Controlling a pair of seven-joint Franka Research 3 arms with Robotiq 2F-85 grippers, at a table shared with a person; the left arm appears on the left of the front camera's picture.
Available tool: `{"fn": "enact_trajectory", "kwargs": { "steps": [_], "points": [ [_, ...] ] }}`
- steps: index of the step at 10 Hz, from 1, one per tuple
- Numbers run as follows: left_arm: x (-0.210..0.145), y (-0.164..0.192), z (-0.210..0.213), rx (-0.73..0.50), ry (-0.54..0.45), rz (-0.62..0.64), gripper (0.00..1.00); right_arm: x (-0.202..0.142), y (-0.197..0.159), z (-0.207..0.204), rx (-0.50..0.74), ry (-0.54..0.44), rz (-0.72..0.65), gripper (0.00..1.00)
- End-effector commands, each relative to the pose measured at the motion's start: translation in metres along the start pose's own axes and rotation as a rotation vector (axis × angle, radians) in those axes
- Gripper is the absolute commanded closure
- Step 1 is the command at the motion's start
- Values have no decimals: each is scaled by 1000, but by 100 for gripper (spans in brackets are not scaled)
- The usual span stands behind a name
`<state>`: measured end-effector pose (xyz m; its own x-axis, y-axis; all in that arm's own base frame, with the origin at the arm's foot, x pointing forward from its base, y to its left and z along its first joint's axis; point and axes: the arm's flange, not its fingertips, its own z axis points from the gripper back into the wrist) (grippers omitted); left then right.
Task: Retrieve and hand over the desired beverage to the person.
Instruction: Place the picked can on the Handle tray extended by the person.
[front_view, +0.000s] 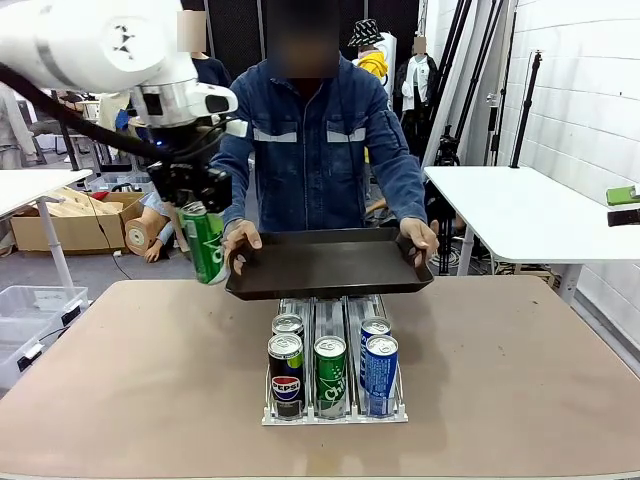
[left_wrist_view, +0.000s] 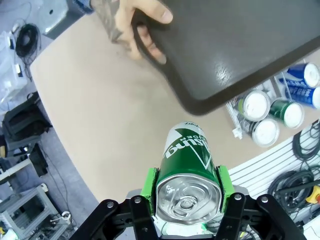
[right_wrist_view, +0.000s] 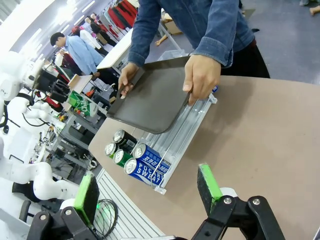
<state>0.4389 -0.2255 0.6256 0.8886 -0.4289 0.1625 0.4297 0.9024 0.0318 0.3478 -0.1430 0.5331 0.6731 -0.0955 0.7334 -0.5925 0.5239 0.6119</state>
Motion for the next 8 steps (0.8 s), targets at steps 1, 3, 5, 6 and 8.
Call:
{"fn": "enact_trajectory", "kwargs": {
  "steps": [1, 3, 5, 6, 8],
  "points": [
    [28, -6, 16, 25, -28, -24, 100, 2, 0, 0, 19, -18, 6, 0],
    [59, -21, 19, 17, -46, -68, 100, 2, 0, 0, 19, -18, 6, 0],
    [85, -35, 18, -32, -62, -71, 100, 2, 0, 0, 19, -18, 6, 0],
    [98, -42, 14, -42, -56, -77, 100, 2, 0, 0, 19, -18, 6, 0],
    [123, -57, 4, -41, -25, -96, 100, 2, 0, 0, 19, -18, 6, 0]
  ]
}}
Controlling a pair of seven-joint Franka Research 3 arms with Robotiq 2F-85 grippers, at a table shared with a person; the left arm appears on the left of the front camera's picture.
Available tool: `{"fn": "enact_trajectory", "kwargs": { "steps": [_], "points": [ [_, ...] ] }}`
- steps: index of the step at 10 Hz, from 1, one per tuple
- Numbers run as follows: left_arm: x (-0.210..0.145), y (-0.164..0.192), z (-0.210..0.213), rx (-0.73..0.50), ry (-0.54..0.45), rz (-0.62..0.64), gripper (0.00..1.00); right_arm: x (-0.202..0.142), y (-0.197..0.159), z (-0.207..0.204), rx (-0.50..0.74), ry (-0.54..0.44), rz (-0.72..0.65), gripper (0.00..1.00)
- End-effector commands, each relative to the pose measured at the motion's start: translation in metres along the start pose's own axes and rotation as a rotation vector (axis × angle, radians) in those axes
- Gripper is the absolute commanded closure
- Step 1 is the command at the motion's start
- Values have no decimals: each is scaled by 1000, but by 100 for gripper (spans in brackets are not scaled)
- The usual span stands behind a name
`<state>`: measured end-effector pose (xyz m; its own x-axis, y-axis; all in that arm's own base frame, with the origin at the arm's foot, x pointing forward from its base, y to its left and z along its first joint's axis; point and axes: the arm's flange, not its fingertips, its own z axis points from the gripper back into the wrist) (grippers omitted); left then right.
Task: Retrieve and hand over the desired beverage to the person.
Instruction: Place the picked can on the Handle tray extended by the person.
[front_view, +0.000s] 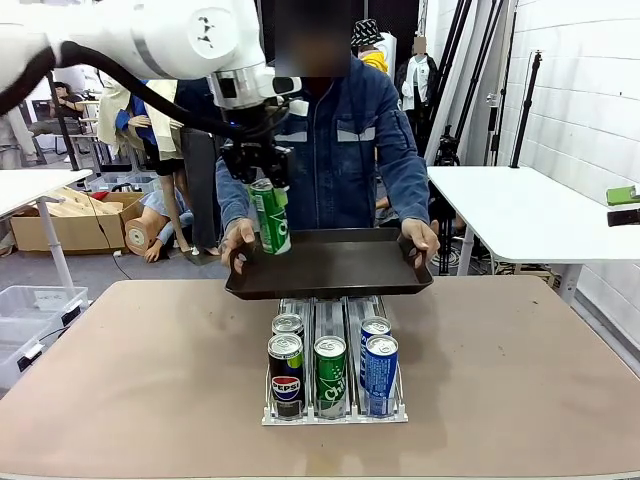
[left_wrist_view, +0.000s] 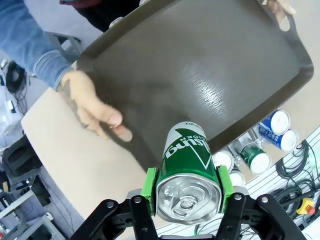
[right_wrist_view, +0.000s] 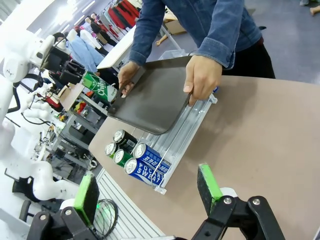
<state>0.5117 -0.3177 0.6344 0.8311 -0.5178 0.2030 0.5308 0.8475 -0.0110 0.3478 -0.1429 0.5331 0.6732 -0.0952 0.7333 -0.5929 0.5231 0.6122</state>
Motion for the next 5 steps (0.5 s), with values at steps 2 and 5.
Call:
{"fn": "enact_trajectory", "kwargs": {
  "steps": [2, 5],
  "points": [
    [42, -8, 1, 28, 32, 7, 100, 2, 0, 0, 18, -18, 6, 0],
    [70, -6, -20, 50, 62, 38, 100, 2, 0, 0, 18, -18, 6, 0]
  ]
}}
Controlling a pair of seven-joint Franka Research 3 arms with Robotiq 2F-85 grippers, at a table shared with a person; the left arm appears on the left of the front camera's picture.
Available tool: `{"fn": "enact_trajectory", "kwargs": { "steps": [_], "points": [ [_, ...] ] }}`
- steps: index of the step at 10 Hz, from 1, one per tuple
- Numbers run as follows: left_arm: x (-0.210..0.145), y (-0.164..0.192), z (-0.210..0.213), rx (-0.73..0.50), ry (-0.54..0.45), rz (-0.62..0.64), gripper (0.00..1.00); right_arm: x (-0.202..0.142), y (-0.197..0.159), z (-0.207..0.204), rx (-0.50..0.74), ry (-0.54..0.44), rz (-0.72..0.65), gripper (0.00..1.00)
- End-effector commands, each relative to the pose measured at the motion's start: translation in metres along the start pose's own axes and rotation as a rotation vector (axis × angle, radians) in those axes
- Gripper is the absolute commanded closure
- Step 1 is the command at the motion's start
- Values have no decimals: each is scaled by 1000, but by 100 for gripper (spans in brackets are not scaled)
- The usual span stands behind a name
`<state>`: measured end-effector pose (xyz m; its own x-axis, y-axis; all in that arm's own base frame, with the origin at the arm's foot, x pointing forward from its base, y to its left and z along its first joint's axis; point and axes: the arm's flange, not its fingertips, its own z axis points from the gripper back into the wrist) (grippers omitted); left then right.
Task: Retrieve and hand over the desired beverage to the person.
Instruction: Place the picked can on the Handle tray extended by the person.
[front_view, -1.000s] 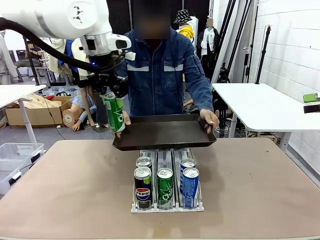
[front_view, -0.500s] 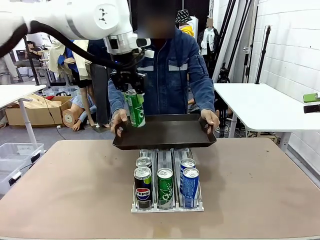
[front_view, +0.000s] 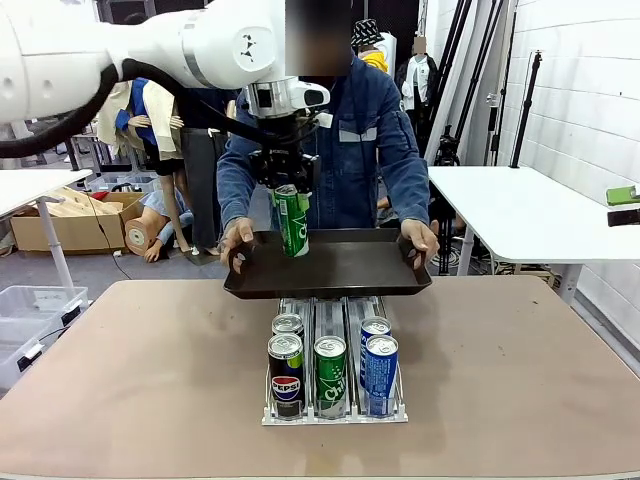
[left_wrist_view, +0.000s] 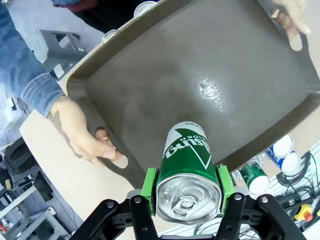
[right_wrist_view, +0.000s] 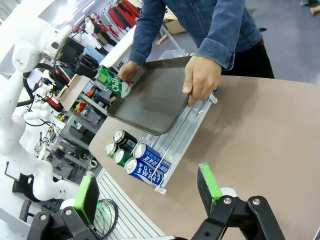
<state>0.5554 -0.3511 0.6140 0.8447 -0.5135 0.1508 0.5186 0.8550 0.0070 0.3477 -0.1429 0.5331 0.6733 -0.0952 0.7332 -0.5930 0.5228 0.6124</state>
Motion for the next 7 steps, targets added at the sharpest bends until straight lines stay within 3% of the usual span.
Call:
{"fn": "enact_trajectory", "kwargs": {
  "steps": [1, 7],
  "points": [
    [26, -2, 8, 26, 15, 25, 100, 2, 0, 0, 18, -18, 7, 0],
    [35, 1, -34, 13, 85, 4, 100, 2, 0, 0, 18, -18, 7, 0]
  ]
}}
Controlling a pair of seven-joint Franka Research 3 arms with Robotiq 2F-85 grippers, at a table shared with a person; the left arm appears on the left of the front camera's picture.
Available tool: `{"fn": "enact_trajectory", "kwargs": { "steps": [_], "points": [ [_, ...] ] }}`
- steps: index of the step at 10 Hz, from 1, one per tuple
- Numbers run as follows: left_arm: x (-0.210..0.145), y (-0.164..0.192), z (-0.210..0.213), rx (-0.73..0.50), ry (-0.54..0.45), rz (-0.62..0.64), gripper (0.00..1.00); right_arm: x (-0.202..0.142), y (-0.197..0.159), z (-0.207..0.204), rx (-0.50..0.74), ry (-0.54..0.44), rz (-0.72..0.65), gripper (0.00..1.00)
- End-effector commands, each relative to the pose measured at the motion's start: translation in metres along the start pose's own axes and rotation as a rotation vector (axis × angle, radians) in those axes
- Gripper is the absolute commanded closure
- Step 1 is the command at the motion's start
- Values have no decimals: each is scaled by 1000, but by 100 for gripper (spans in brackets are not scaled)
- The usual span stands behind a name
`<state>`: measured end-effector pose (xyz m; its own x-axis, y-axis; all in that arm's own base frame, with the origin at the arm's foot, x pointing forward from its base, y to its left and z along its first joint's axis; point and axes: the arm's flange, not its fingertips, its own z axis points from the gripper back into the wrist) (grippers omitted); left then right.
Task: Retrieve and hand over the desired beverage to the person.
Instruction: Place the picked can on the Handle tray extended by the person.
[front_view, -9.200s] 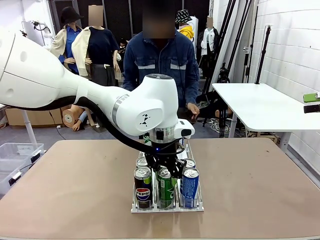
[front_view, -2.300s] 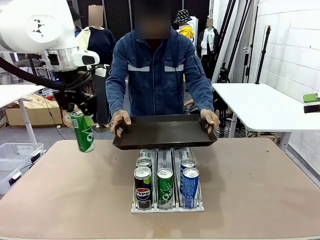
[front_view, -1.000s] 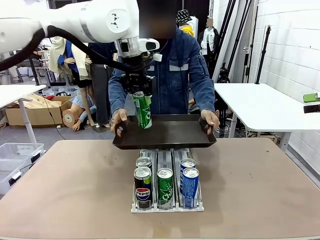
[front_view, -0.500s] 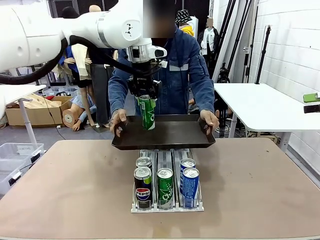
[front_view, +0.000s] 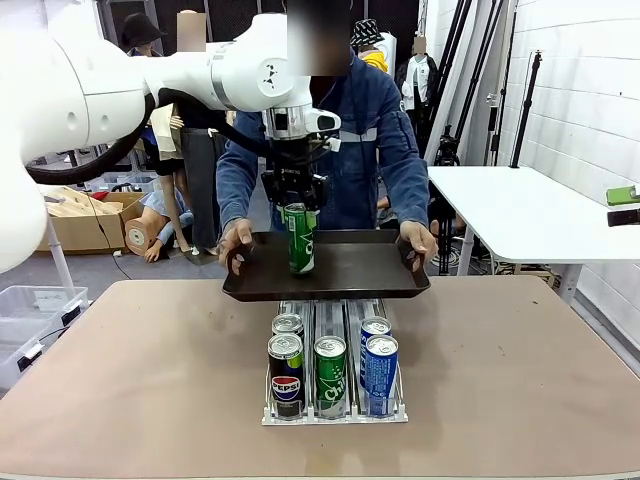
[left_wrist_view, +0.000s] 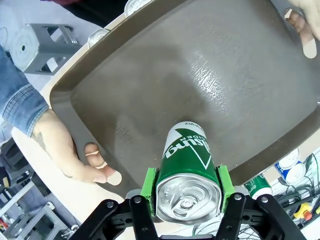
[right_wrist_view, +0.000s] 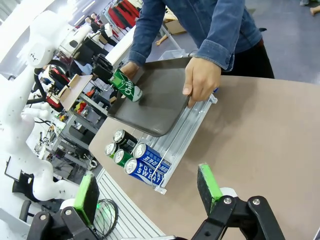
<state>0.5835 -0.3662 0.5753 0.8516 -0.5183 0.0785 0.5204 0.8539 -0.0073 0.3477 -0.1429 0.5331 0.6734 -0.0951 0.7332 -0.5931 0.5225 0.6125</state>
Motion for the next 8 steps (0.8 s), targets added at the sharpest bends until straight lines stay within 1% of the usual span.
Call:
{"fn": "enact_trajectory", "kwargs": {
  "steps": [1, 4, 8],
  "points": [
    [7, 2, 3, 21, 26, 7, 100, 2, 0, 0, 18, -18, 7, 0],
    [3, 8, -14, 1, 43, 3, 100, 2, 0, 0, 18, -18, 7, 0],
    [1, 9, -13, 0, 37, -13, 100, 2, 0, 0, 18, -18, 7, 0]
  ]
}}
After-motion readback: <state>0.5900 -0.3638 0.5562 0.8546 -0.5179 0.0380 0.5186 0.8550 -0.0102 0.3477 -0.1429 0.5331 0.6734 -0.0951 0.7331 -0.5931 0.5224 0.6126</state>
